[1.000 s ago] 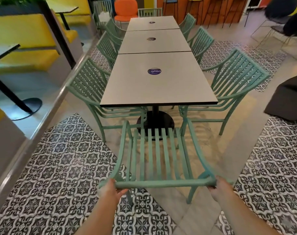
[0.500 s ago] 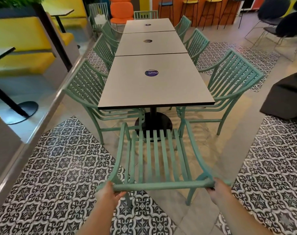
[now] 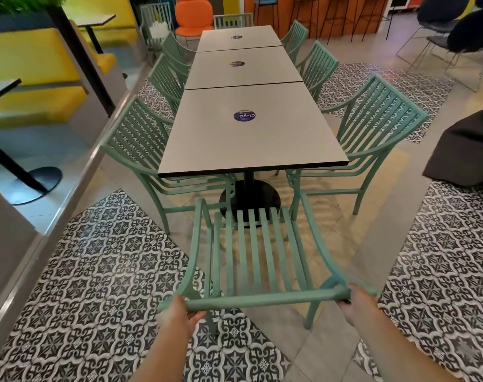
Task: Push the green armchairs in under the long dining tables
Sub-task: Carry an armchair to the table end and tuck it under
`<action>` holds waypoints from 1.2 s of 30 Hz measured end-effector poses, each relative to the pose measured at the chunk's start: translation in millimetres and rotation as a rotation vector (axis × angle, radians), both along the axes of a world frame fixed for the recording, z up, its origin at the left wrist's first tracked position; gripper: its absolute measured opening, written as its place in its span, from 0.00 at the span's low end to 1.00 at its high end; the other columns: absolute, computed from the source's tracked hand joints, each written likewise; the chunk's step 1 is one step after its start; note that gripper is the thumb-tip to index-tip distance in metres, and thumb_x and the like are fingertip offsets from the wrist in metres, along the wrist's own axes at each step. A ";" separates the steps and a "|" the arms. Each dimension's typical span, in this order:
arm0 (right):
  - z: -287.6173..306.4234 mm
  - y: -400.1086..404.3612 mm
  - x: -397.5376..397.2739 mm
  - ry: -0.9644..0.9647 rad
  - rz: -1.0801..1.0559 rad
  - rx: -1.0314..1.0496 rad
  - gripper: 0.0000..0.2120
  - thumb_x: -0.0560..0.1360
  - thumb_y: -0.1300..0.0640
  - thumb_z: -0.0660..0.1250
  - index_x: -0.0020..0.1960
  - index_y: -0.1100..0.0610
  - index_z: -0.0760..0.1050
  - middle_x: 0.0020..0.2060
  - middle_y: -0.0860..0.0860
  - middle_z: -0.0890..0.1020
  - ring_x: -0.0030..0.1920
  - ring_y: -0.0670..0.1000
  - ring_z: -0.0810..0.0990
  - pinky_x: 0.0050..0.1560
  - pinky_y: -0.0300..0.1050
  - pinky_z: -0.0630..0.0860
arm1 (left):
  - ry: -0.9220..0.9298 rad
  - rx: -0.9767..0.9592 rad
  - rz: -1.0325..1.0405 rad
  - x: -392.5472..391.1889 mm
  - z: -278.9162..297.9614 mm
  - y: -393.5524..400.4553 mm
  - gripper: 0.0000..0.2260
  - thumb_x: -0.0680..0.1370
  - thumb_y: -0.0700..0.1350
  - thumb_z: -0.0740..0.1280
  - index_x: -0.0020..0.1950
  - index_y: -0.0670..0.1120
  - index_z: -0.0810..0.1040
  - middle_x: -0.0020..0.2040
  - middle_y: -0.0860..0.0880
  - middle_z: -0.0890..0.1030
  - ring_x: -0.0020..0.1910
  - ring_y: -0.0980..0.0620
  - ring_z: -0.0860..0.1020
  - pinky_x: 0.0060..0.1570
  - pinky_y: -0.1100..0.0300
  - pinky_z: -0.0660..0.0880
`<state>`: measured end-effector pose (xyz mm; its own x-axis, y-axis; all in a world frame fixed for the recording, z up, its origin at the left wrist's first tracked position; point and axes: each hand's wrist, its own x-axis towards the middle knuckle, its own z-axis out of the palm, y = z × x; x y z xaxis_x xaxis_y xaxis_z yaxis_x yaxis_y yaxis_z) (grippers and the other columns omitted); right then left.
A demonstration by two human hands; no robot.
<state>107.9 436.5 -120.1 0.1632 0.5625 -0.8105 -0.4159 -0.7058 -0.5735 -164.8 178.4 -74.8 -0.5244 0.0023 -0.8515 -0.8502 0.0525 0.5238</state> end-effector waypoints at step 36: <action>81.3 23.7 65.3 -1.131 1.223 0.653 0.24 0.78 0.49 0.63 0.70 0.57 0.66 0.65 0.56 0.72 0.64 0.59 0.71 0.62 0.51 0.70 | 1.330 -0.623 -1.831 60.1 63.6 120.7 0.21 0.79 0.54 0.59 0.71 0.49 0.70 0.66 0.49 0.75 0.64 0.49 0.74 0.66 0.51 0.70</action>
